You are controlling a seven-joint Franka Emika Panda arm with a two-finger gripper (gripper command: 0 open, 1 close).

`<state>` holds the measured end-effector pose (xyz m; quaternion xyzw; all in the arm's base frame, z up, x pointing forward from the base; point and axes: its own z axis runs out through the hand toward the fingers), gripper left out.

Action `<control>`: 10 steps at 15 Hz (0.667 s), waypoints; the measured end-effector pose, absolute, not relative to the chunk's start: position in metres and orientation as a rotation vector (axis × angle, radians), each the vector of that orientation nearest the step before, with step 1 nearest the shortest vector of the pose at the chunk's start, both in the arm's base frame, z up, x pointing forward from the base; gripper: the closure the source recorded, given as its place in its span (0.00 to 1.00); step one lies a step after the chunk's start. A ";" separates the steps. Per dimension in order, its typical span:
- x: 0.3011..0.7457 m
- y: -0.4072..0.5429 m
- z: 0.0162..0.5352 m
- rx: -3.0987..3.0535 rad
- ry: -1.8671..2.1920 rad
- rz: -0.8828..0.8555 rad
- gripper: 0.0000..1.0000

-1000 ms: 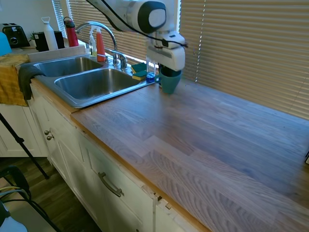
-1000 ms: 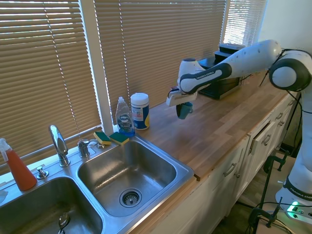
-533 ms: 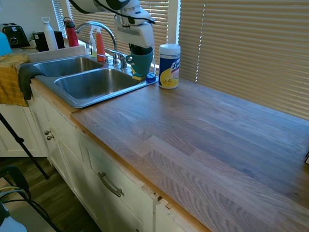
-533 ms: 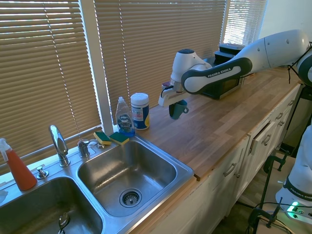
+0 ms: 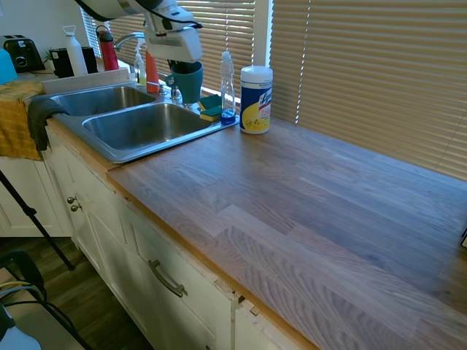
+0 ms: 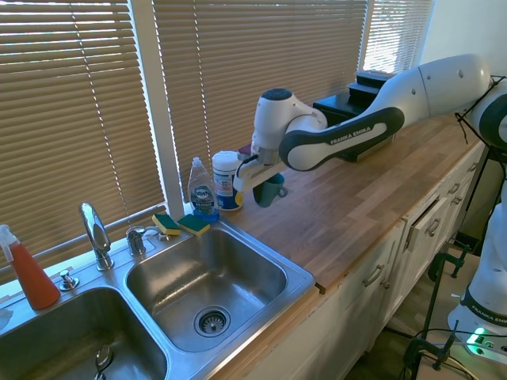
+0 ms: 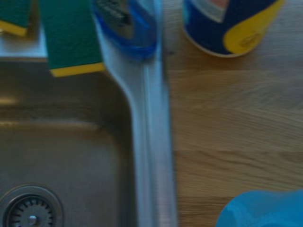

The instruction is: Put the mug in the sink

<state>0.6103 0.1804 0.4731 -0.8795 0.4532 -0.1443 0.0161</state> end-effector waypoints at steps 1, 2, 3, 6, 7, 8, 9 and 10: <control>0.614 0.206 0.467 -2.761 1.380 -0.469 1.00; 0.622 0.228 0.460 -2.783 1.352 -0.486 1.00; 0.630 0.248 0.452 -2.801 1.321 -0.496 1.00; 0.653 0.299 0.423 -2.853 1.235 -0.504 1.00; 0.659 0.313 0.411 -2.866 1.216 -0.493 1.00; 0.665 0.325 0.398 -2.881 1.198 -0.479 1.00; 0.671 0.334 0.386 -2.898 1.183 -0.461 1.00; 0.677 0.340 0.373 -2.913 1.174 -0.441 1.00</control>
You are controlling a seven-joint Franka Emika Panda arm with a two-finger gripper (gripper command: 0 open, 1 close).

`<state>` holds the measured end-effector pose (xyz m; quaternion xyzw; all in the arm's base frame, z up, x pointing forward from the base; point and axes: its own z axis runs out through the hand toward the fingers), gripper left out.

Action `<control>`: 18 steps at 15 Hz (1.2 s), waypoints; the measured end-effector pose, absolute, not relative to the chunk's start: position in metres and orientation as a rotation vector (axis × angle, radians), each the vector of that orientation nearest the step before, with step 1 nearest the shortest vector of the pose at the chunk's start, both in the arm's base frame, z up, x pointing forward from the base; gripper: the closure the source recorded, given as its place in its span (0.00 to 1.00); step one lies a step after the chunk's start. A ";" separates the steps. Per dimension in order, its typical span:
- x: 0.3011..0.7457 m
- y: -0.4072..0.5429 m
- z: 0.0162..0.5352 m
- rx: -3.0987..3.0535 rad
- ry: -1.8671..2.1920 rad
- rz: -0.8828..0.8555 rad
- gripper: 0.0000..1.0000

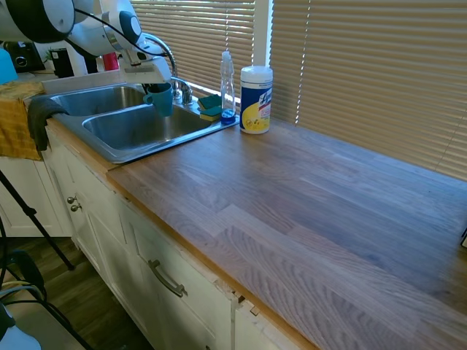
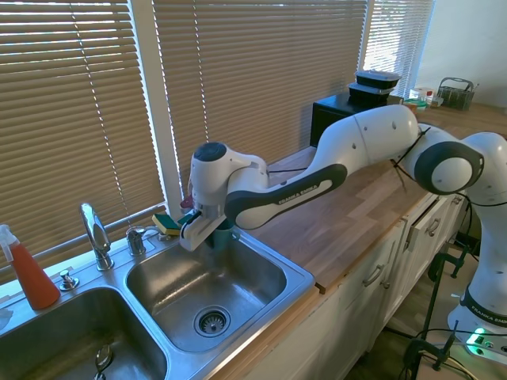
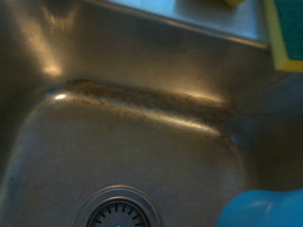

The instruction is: Put the mug in the sink

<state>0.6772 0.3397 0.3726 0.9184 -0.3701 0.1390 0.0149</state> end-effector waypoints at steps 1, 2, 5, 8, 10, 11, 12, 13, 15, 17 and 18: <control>0.684 0.343 0.363 2.856 -1.152 0.415 1.00; 0.697 0.345 0.365 2.849 -1.161 0.407 1.00; 0.708 0.356 0.351 2.850 -1.161 0.403 1.00; 0.718 0.366 0.292 2.858 -1.155 0.380 1.00; 0.723 0.367 0.256 2.861 -1.164 0.373 1.00; 0.725 0.368 0.241 2.862 -1.164 0.365 1.00; 0.725 0.369 0.228 2.863 -1.162 0.356 1.00; 0.726 0.369 0.216 2.864 -1.158 0.346 1.00; 0.725 0.369 0.191 2.879 -1.150 0.298 1.00; 0.725 0.368 0.176 2.889 -1.150 0.274 1.00; 0.725 0.368 0.173 2.892 -1.152 0.272 1.00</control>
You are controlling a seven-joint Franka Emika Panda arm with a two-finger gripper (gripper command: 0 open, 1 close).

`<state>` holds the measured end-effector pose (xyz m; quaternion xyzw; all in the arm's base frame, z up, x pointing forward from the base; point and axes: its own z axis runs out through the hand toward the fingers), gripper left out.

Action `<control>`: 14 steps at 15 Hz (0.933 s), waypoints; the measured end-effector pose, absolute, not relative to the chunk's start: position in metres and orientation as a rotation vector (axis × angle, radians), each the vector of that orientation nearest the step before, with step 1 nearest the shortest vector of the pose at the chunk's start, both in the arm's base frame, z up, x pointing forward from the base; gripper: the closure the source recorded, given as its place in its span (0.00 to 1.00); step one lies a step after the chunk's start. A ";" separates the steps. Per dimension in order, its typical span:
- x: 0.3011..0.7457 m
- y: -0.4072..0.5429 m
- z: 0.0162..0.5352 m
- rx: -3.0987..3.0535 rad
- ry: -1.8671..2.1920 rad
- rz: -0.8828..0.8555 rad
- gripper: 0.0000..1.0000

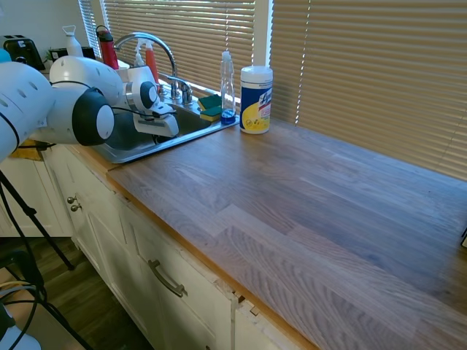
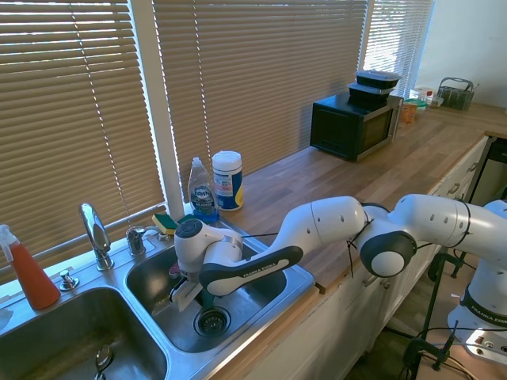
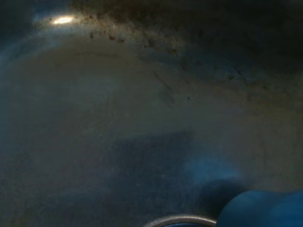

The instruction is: Put the mug in the sink

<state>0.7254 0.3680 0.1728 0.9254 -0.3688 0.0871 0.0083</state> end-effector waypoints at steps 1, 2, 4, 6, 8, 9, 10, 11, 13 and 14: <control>0.726 0.368 0.171 2.895 -1.153 0.272 0.00; 0.726 0.368 0.170 2.896 -1.151 0.272 0.00; 0.725 0.369 0.171 2.887 -1.150 0.268 0.00; 0.725 0.371 0.176 2.883 -1.144 0.273 0.00; 0.724 0.376 0.186 2.893 -1.130 0.284 0.00; 0.724 0.378 0.191 2.896 -1.126 0.288 0.00; 0.723 0.380 0.193 2.898 -1.121 0.294 0.00; 0.723 0.380 0.192 2.896 -1.118 0.298 0.00; 0.723 0.381 0.196 2.893 -1.114 0.310 0.00; 0.722 0.382 0.201 2.889 -1.111 0.312 0.00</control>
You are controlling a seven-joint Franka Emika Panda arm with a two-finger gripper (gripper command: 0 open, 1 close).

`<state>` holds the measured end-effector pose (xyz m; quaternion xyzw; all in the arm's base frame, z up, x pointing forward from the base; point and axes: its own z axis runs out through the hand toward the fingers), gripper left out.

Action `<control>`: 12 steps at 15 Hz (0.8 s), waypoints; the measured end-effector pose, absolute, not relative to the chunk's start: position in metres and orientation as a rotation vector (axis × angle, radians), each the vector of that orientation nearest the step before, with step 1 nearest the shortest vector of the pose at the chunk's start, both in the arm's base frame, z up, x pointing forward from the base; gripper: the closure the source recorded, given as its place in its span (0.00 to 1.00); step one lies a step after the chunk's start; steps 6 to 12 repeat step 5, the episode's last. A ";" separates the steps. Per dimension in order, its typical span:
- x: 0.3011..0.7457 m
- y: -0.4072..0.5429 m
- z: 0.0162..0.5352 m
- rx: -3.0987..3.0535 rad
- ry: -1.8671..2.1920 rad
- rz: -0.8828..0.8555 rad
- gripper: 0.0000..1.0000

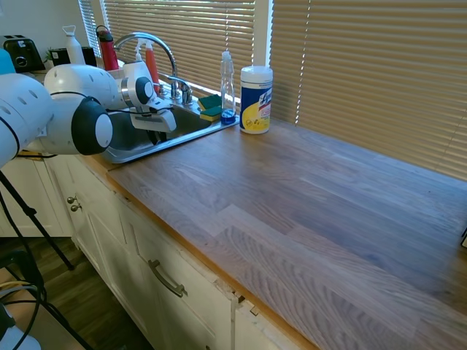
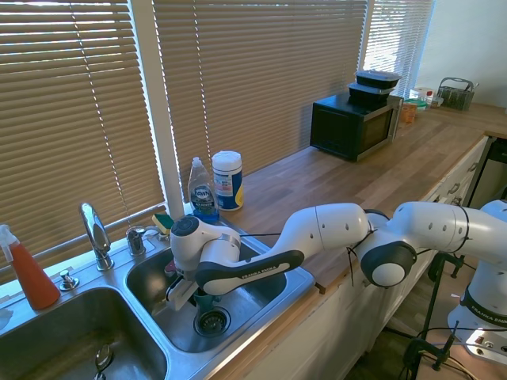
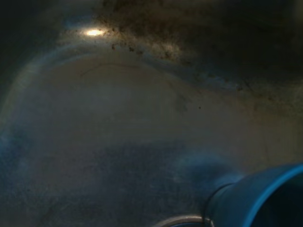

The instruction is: Put the mug in the sink

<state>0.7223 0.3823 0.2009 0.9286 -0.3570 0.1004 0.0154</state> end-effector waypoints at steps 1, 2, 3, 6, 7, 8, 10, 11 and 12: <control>0.721 0.385 0.209 2.882 -1.106 0.315 0.00; 0.718 0.390 0.219 2.878 -1.101 0.320 0.00; 0.715 0.395 0.230 2.874 -1.098 0.328 0.00; 0.711 0.404 0.252 2.865 -1.107 0.356 0.00; 0.711 0.404 0.252 2.865 -1.107 0.356 0.00; 0.711 0.404 0.252 2.865 -1.107 0.356 0.00; 0.711 0.404 0.252 2.865 -1.107 0.356 0.00; 0.711 0.404 0.252 2.865 -1.107 0.356 0.00; 0.711 0.404 0.252 2.865 -1.107 0.356 0.00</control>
